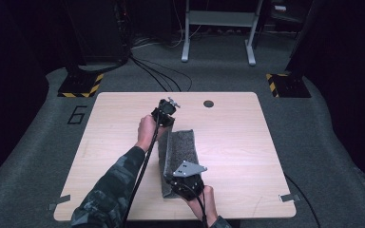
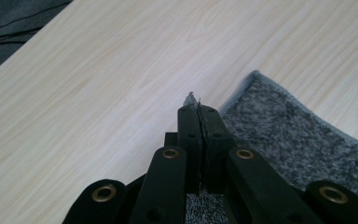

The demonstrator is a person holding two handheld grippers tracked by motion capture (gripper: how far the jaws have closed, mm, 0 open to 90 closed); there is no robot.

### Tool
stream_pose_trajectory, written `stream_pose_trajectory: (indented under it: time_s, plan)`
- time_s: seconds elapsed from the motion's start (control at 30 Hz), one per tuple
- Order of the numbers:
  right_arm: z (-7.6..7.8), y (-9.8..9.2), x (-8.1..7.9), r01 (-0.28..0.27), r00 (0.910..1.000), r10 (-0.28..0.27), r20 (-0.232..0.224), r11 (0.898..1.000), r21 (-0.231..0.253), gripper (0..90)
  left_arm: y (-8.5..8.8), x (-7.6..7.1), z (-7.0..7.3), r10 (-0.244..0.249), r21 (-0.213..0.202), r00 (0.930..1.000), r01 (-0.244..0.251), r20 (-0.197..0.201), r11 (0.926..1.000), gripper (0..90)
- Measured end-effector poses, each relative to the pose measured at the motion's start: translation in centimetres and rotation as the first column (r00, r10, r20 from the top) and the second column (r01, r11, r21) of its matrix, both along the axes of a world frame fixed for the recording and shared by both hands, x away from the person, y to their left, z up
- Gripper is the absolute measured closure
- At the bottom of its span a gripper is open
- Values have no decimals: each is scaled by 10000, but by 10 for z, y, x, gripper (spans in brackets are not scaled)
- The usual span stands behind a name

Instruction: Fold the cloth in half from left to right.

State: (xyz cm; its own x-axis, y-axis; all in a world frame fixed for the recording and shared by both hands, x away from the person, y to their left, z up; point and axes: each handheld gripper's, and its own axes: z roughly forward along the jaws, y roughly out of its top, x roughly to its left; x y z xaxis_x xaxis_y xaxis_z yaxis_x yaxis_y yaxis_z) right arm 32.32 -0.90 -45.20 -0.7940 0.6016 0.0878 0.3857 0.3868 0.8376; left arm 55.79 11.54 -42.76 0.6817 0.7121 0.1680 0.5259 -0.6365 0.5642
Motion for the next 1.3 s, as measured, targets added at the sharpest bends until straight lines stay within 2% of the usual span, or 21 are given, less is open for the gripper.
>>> stream_pose_trajectory:
  time_s: [0.13,0.23,0.57,0.73,0.9,1.0,1.07,1.17,1.2,1.3]
  plan:
    - [-4,-9,-1,188,9997,-188,-125,9998,-43,867,-9,3,-9,-99,119,9998,101,-190,9999,879]
    - [-6,-14,-1,342,9993,-344,-151,9994,-81,865,-15,5,-14,-112,46,9994,114,-326,9999,879]
    - [-18,-34,0,865,9944,-887,-568,9954,-401,852,-33,10,-23,-261,220,9988,271,-424,9994,877]
    - [-23,-44,-1,1051,9919,-1093,-653,9924,-643,848,-40,11,-27,-264,121,9984,270,-504,9996,877]
    - [-30,-54,-2,1400,9858,-1454,-846,9879,-667,836,-50,11,-30,-345,-28,9979,344,-539,9994,873]
    - [-32,-60,-3,1536,9826,-1608,-926,9849,-802,814,-53,11,-33,-350,-326,9978,333,-555,9989,761]
    - [-36,-64,-3,1676,9787,-1776,-1026,9809,-984,785,-54,10,-32,-307,-613,9976,269,-619,9978,592]
    - [-42,-74,-5,1991,9680,-2138,-1317,9730,-1169,725,-51,8,-27,-252,-881,9983,204,-533,9959,448]
    - [-44,-79,-5,1979,9675,-2147,-1332,9717,-1291,709,-49,7,-25,-182,-1011,9987,133,-482,9948,405]
    - [-48,-90,-7,2280,9561,-2508,-1518,9616,-1526,639,-40,4,-20,-99,-1137,9991,51,-422,9935,333]
